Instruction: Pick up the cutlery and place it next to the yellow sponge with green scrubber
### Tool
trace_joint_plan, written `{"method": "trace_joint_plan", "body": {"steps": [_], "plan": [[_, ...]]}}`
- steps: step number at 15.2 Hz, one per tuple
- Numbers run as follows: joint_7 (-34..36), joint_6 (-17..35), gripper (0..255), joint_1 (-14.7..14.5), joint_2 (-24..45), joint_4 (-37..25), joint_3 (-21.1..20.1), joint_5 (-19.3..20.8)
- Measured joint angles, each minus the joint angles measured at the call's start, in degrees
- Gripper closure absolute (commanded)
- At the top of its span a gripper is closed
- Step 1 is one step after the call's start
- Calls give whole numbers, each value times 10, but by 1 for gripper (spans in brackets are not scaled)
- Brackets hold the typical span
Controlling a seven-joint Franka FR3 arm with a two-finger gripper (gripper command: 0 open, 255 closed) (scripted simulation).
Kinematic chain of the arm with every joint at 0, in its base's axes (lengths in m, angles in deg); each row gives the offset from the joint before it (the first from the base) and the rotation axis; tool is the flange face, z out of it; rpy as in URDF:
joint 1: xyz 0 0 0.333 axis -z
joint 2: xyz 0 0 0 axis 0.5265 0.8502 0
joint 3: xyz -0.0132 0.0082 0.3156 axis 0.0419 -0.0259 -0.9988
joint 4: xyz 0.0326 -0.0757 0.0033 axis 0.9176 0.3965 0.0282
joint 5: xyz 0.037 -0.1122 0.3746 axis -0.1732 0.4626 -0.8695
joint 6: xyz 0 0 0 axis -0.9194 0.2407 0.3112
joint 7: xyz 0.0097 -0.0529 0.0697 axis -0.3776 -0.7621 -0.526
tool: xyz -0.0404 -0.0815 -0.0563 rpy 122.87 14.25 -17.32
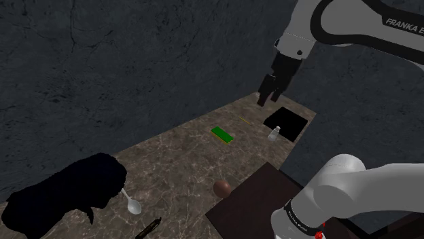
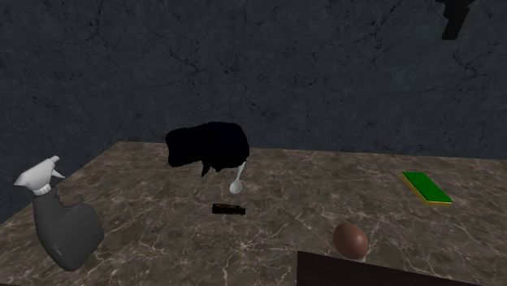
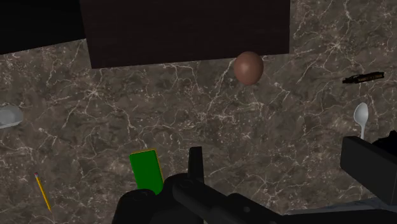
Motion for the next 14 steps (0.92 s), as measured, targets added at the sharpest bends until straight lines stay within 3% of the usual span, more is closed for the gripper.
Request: {"method": "trace_joint_plan", "body": {"steps": [4, 14], "plan": [[15, 29, 0, -7, 10, 18, -19, -11], [97, 182, 0, -39, 109, 66, -121, -53]]}}
